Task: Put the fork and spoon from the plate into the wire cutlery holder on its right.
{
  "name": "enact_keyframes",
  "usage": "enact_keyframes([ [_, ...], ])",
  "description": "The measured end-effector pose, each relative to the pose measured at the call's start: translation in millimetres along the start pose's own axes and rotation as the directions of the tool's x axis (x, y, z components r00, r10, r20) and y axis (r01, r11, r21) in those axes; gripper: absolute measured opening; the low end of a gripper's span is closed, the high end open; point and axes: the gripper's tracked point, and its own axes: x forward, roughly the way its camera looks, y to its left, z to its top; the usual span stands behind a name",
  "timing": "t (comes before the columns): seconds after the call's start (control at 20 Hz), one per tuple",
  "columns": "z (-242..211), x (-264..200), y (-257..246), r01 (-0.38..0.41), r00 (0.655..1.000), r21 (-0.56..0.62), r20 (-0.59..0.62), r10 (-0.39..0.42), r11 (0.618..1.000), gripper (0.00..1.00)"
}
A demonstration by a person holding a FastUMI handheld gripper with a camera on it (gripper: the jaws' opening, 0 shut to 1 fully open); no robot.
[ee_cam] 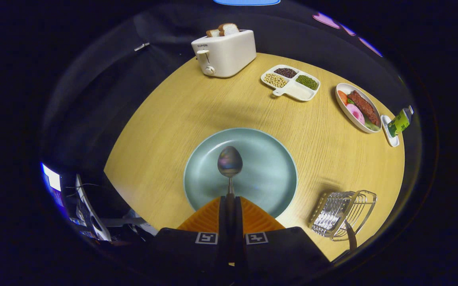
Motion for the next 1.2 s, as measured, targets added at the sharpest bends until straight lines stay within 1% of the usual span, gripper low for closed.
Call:
enact_keyframes([
  [0.15, 3.3, -47.6, -16.4, -0.03, 1.0, -0.026, 0.006, 0.03, 0.999, 0.11],
  [0.25, -0.9, -85.4, -40.3, -0.042, 0.999, -0.014, -0.008, 0.042, 0.999, 0.11],
  [0.35, -7.2, -120.0, -76.7, -0.013, 0.999, 0.003, -0.03, 0.013, 1.0, 0.11],
  [0.5, -30.8, -148.4, -126.4, 0.067, 0.991, -0.002, -0.118, -0.067, 0.998, 0.11],
  [0.7, -56.3, -140.7, -152.9, 0.084, 0.967, 0.035, -0.242, -0.073, 0.996, 0.1],
  [0.8, -62.2, -131.7, -165.7, 0.109, 0.951, 0.042, -0.294, -0.092, 0.993, 0.1],
  [0.9, -63.4, -125.1, -176.2, 0.131, 0.94, 0.041, -0.324, -0.111, 0.991, 0.11],
  [1.1, -65.8, -115.1, -180.2, 0.136, 0.929, 0.003, -0.348, -0.126, 0.991, 0.1],
  [1.2, -71.6, -111.5, -183.3, 0.139, 0.918, -0.017, -0.372, -0.135, 0.99, 0.1],
])
